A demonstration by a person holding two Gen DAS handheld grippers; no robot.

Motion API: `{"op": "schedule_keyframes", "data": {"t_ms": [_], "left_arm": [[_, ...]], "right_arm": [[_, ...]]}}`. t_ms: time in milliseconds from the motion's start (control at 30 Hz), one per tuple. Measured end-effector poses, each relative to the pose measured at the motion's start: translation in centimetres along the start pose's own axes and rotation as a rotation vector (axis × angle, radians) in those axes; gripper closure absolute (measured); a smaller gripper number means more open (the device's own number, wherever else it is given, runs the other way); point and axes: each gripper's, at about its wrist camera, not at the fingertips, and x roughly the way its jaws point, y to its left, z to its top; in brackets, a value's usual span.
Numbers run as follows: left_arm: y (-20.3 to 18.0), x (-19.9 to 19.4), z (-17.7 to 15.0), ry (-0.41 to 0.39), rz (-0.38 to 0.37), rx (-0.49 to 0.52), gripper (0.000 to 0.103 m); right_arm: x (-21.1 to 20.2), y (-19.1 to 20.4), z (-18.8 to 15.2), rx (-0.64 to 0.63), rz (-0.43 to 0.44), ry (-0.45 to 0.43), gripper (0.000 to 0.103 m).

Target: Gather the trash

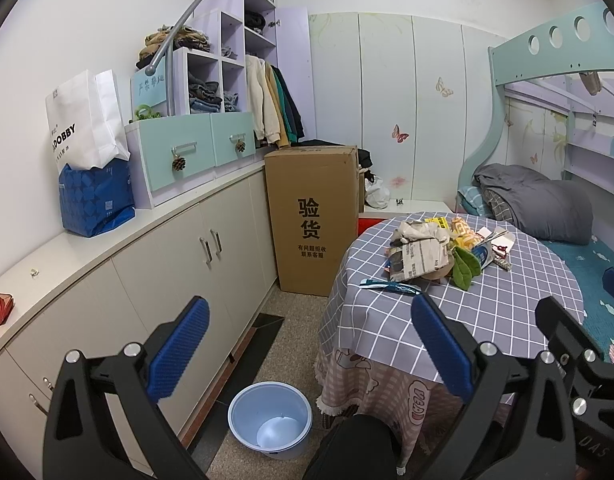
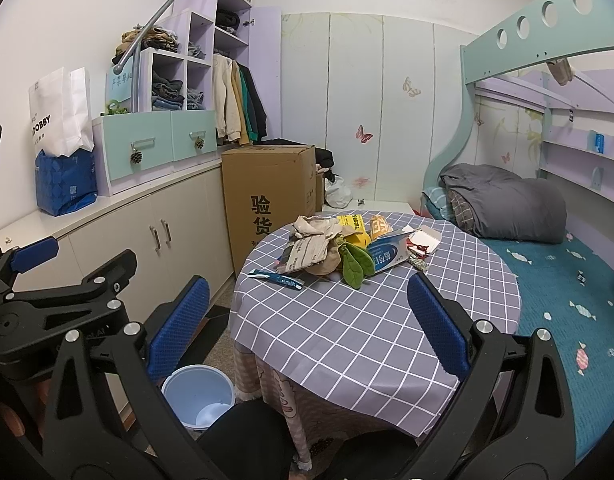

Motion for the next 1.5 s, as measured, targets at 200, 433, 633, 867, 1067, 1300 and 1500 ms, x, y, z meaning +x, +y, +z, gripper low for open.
{"op": "schedule_keyframes", "data": {"t_ms": [200,433,633,867,1067,1300,1500], "left_arm": [[-0.13,-0.37,-0.13,0.000,0.002,0.001,0.004],[-0.12,-0.19,-0.25,-0.002,0.002,0.004,0.004],[0.06,0.05,0.06,0.000,0.001,0.002,0.004],[0.07,0.07,0.01,0.001,0.002,0.003,0.004],[0.09,0.07,-0.03,0.000,0.001,0.001,0.004],[0.06,0.21,0.16,0.006,0.002,0.006,0.004],[0.03,0.27,0.15,0.012,0.003,0.008,0.004]], "right_arm": [[0.00,0.00,0.01,0.001,0.001,-0.001,0.006],[0.10,0.09,-0.10,0.001,0.002,0.000,0.006],[0.11,0.07,-0.05,0.000,0.002,0.000,0.006],[0.13,0.08,-0.08,0.001,0.002,0.002,0.006],[0.11,0.03,0.00,0.000,0.001,0.000,0.006],[0.21,0.19,-0.20,-0.001,0.001,0.003,0.006],[0.23,0.15,-0.26,0.002,0.000,0.005,0.006]]}}
